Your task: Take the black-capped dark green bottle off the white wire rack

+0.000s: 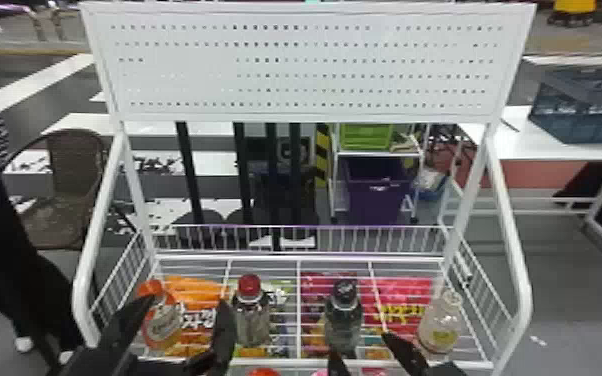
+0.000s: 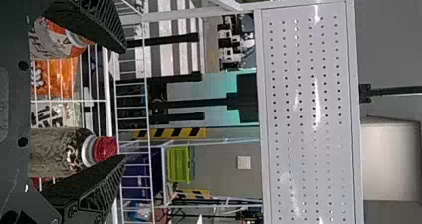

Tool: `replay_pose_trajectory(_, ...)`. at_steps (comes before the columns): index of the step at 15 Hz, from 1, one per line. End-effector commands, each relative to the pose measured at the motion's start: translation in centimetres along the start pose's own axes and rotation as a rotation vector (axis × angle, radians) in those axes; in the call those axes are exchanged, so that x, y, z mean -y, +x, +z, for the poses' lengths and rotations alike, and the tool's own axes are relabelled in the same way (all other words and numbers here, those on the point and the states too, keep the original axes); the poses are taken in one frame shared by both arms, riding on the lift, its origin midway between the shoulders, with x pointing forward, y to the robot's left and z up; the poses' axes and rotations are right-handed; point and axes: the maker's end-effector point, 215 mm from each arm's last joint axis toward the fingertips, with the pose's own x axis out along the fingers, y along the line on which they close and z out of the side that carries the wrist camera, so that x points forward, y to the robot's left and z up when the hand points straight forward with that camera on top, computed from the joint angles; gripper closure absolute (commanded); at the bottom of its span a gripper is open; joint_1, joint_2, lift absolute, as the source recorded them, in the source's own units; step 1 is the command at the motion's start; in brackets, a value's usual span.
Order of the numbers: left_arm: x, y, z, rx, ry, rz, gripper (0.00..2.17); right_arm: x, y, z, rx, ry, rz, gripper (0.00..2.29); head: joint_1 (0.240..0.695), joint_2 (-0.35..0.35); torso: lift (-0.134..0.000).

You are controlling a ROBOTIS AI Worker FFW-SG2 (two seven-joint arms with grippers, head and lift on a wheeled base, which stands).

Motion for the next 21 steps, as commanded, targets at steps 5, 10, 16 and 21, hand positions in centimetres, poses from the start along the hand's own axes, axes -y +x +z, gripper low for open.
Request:
replay_pose_trajectory(5, -0.2, 0.2, -0.1, 0.0, 0.007, 0.001, 0.14, -0.2, 3.8, -0.3, -0.011, 0.004, 0.005, 0.12, 0.499, 0.0, 0.0)
replay_pose_trajectory(10, -0.2, 0.6, -1.3, -0.02, 0.009, 0.004, 0.14, -0.8, 6.0, -0.6, -0.021, 0.009, 0.025, 0.11, 0.499, 0.0, 0.0)
replay_pose_trajectory(16, -0.2, 1.2, -1.7, -0.018, 0.007, 0.004, 0.14, -0.5, 6.5, -0.9, -0.04, -0.034, 0.014, 1.61, 0.499, 0.0, 0.0)
replay_pose_trajectory(21, -0.3, 1.4, -1.5, -0.013, 0.008, 0.006, 0.14, 0.6, 6.1, -0.8, -0.047, -0.043, -0.019, 1.87, 0.499, 0.0, 0.0)
